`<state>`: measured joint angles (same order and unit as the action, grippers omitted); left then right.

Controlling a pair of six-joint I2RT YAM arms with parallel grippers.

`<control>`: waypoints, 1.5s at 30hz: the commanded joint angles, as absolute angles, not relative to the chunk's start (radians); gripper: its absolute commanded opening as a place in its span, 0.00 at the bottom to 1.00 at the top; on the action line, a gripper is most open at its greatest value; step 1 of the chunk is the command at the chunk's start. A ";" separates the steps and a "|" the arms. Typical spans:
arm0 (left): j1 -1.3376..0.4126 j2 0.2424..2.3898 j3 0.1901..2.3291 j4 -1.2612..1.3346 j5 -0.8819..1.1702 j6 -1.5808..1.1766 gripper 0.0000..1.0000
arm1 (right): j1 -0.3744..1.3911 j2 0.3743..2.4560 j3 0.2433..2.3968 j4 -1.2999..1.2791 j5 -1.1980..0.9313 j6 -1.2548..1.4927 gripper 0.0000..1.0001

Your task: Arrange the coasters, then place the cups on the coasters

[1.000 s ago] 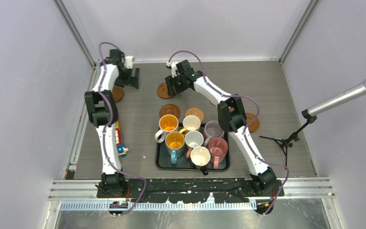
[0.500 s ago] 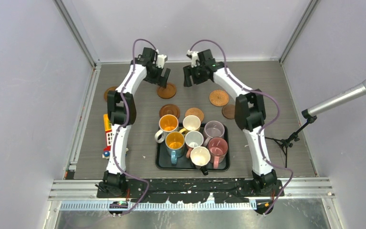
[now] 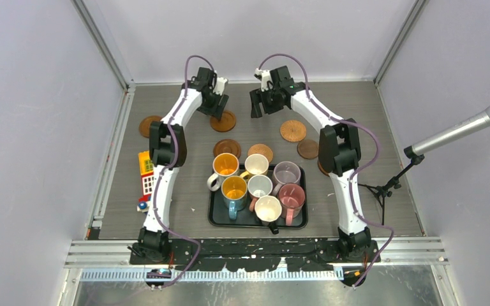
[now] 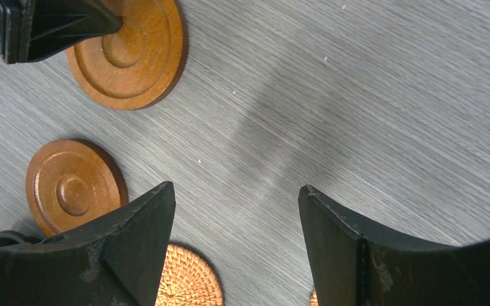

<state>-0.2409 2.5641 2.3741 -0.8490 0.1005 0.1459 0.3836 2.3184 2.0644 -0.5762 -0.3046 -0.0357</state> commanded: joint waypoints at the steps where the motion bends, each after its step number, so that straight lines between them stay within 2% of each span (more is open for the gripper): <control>1: -0.222 2.534 2.325 -0.869 0.050 0.197 0.62 | 0.389 2.284 2.087 -0.573 -0.333 -0.044 0.75; 9: -0.138 2.466 2.233 -0.882 0.095 0.238 0.49 | 0.419 2.316 2.100 -0.574 -0.340 -0.034 0.75; 17: -0.070 2.420 2.161 -0.910 0.088 0.302 0.43 | 0.460 2.367 2.155 -0.565 -0.350 -0.022 0.74; 27: 0.041 2.371 2.070 -0.924 0.069 0.339 0.41 | 0.480 2.399 2.178 -0.553 -0.350 -0.013 0.73; 45: 0.121 2.425 2.149 -0.930 0.057 0.298 0.40 | 0.507 2.411 2.175 -0.553 -0.354 -0.013 0.72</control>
<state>0.1165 2.4004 2.1147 -0.9188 0.0891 0.2958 0.4900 2.4096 2.1357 -0.5762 -0.3420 -0.0200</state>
